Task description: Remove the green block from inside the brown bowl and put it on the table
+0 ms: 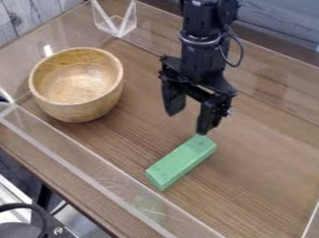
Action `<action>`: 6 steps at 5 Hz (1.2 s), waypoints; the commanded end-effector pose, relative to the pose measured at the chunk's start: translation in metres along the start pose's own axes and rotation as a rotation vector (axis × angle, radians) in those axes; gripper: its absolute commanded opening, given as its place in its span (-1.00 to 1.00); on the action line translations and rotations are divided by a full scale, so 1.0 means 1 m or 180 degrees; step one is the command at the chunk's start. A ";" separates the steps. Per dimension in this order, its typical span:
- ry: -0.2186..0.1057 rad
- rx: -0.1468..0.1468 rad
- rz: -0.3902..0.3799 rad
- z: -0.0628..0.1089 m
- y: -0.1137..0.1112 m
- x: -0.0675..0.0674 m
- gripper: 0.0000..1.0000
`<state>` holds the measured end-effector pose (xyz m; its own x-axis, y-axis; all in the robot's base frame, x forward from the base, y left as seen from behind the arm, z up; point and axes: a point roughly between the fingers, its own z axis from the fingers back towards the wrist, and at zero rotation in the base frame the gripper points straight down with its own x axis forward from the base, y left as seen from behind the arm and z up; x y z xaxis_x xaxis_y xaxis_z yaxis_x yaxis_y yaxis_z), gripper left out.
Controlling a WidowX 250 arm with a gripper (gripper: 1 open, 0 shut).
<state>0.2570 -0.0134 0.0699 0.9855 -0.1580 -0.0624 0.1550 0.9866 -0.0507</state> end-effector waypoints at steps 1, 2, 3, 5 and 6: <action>-0.0158 0.0019 0.0057 0.015 0.005 0.007 1.00; -0.0162 0.0014 0.0086 0.018 0.007 0.006 1.00; -0.0175 0.0010 0.0117 0.022 0.009 0.005 1.00; -0.0343 0.0054 0.0324 0.053 0.033 0.005 1.00; -0.0474 0.0115 0.0569 0.077 0.070 0.010 1.00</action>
<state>0.2755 0.0564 0.1270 0.9990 0.0376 0.0259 -0.0369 0.9989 -0.0291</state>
